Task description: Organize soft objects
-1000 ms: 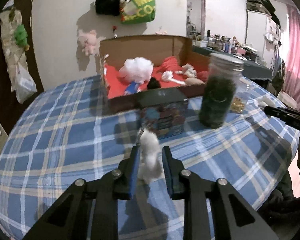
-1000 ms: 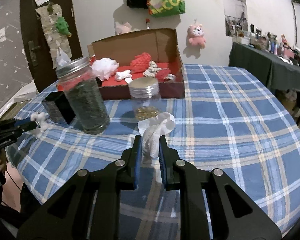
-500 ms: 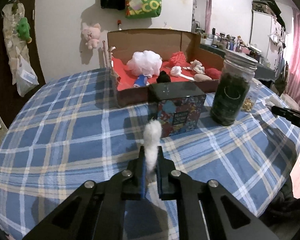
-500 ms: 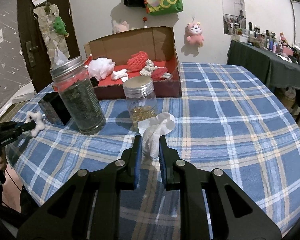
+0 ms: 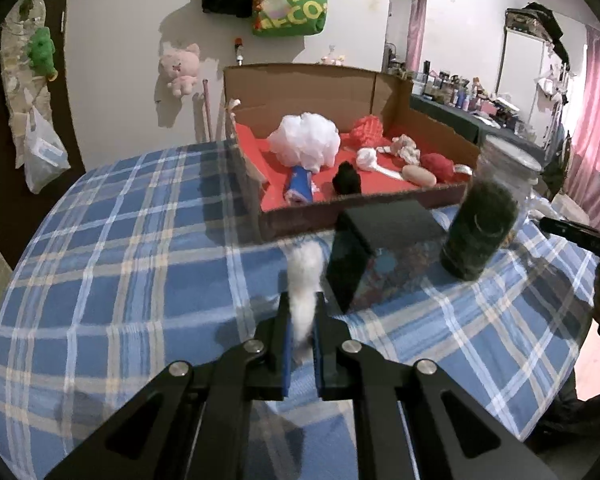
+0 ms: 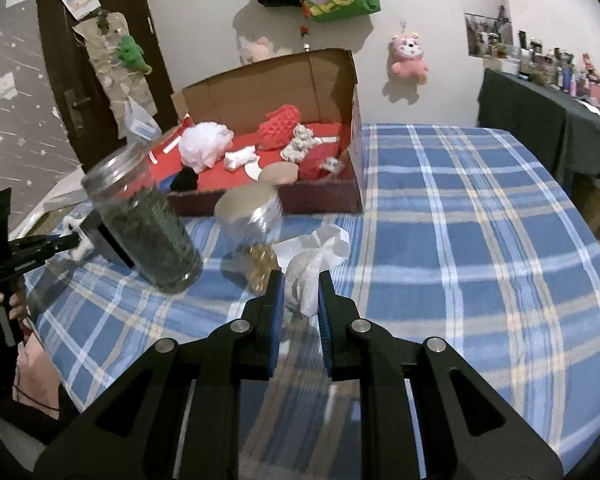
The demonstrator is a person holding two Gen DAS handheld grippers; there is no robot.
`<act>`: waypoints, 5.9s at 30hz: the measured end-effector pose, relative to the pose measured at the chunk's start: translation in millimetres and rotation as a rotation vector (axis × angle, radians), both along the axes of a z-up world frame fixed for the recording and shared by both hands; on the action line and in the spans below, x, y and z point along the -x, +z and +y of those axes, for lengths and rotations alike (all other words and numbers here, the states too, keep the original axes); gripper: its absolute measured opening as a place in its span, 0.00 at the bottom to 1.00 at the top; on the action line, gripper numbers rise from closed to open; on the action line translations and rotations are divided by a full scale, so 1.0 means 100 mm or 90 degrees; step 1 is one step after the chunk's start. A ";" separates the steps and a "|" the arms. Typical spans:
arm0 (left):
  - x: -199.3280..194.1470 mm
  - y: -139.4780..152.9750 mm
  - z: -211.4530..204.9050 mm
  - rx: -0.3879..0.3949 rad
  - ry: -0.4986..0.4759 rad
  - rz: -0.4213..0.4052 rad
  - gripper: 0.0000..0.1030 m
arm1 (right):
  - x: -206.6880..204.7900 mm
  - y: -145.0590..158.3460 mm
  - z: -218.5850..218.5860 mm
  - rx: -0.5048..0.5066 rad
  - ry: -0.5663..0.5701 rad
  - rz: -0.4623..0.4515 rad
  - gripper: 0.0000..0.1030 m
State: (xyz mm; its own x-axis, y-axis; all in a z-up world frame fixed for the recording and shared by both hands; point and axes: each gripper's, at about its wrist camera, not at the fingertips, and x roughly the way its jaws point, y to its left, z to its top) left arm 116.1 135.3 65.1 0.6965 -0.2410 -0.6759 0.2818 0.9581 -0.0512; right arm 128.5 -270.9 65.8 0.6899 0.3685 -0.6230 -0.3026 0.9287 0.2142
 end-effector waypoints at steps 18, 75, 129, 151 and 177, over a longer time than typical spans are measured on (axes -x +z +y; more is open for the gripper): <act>-0.46 0.24 0.03 -0.005 -0.095 -0.003 0.08 | -0.51 0.13 -0.03 0.023 0.098 0.018 0.15; -1.95 0.16 -1.53 -0.091 -0.296 0.205 0.10 | -2.07 0.11 1.37 0.181 0.439 0.218 0.15; -2.09 -0.01 -1.47 -0.102 -0.276 0.228 0.41 | -2.06 -0.05 1.63 0.332 0.423 0.124 0.76; -1.83 0.48 -1.32 -0.042 -0.203 0.133 0.77 | -1.88 0.69 1.17 0.224 0.276 0.036 0.77; -1.47 0.48 -0.94 0.025 0.082 0.104 1.00 | -1.51 0.55 1.02 0.085 -0.024 0.102 0.77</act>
